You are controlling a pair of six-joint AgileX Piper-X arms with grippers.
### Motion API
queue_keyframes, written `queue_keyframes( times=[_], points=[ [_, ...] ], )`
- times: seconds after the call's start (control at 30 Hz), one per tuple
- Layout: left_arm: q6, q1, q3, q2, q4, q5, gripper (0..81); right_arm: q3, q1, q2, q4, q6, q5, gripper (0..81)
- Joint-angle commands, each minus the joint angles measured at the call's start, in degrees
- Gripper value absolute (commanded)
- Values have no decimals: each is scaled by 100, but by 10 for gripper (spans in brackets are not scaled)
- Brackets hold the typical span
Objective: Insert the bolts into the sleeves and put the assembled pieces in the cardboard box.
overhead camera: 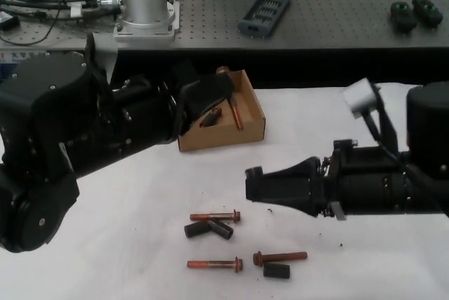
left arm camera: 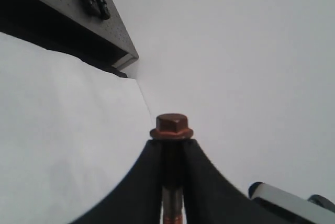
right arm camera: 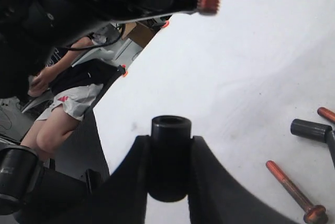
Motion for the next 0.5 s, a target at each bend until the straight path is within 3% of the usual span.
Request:
queue_keyframes(
  times=[0.0, 0.47],
  points=[
    [-238, -9, -28, -51, -191, 347, 6, -31, -11, 100, -90, -275, -166, 70],
    [791, -9, -28, -51, 342, 616, 6, -239, -11, 316, -93, -673, -146, 70]
  ],
)
